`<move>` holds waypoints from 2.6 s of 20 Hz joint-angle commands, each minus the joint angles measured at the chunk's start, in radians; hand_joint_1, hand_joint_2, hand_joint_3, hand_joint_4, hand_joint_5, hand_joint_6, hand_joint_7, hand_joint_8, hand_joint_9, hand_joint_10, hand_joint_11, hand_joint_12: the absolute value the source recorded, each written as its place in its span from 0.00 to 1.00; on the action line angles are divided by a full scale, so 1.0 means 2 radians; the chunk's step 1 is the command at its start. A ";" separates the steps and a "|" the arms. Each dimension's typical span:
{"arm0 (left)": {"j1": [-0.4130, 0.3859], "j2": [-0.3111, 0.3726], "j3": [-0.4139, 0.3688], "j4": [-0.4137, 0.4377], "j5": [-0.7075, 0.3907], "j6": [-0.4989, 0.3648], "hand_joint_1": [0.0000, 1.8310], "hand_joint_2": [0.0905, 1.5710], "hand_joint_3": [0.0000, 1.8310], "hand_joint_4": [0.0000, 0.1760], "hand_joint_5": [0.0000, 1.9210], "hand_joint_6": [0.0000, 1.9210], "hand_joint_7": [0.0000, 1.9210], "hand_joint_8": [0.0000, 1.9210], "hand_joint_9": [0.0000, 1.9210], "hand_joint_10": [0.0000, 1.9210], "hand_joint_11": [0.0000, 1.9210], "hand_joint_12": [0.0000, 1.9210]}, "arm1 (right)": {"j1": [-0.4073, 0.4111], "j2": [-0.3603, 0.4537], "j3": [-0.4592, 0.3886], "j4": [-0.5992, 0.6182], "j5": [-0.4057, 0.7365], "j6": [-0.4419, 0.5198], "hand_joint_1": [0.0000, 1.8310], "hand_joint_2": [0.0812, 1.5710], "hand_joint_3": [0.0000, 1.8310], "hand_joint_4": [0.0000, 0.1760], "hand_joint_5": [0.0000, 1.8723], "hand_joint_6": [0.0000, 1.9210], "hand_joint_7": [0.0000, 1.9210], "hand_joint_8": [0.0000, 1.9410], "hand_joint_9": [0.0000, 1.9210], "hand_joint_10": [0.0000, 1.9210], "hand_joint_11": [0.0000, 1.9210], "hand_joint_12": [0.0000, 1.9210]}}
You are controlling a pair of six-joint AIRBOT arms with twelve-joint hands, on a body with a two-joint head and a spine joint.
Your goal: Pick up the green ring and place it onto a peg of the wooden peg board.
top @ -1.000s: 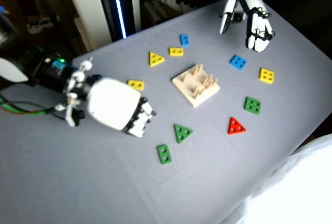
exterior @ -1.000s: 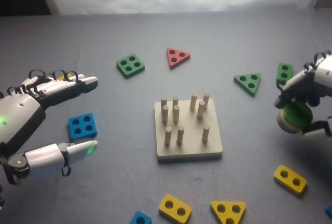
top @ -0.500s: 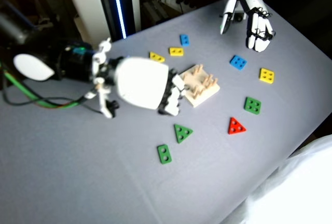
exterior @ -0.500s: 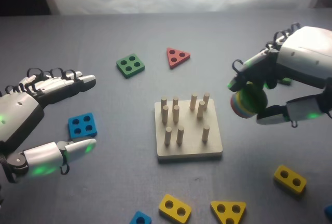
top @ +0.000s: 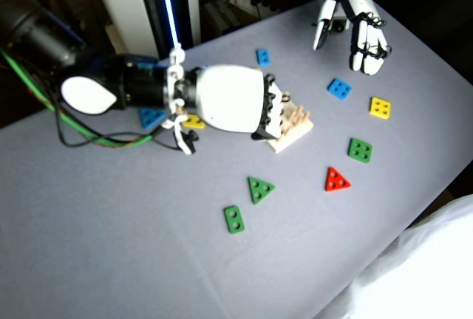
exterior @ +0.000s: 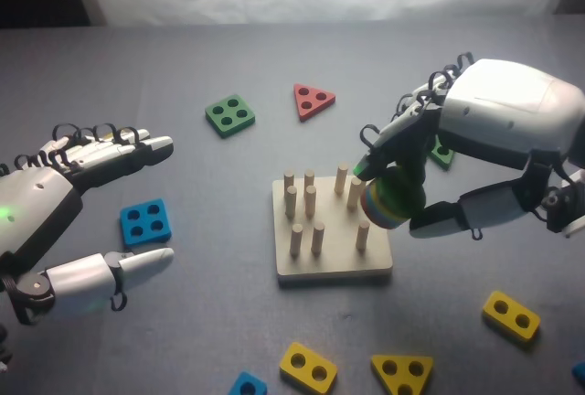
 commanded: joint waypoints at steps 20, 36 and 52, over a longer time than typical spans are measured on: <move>-0.005 -0.008 0.003 0.006 -0.064 -0.008 0.41 0.68 0.00 0.35 0.20 0.00 0.15 0.00 0.12 0.00 0.00 0.34 | 0.004 -0.028 0.013 -0.031 0.003 0.027 0.70 0.66 0.00 0.00 0.67 0.17 0.51 0.64 0.47 0.75 0.39 0.89; -0.005 -0.008 0.004 0.007 -0.065 -0.010 0.39 0.68 0.00 0.34 0.19 0.00 0.15 0.00 0.12 0.00 0.00 0.32 | 0.015 -0.049 0.033 -0.026 -0.003 0.029 0.70 0.66 0.00 0.00 0.67 0.13 0.53 0.62 0.47 0.68 0.32 0.84; -0.005 -0.009 0.004 0.006 -0.068 -0.016 0.39 0.69 0.00 0.30 0.19 0.00 0.15 0.00 0.13 0.00 0.00 0.35 | 0.012 -0.035 0.020 -0.003 0.019 0.031 0.56 0.64 0.00 0.00 0.35 0.00 0.37 0.00 0.35 0.06 0.10 0.57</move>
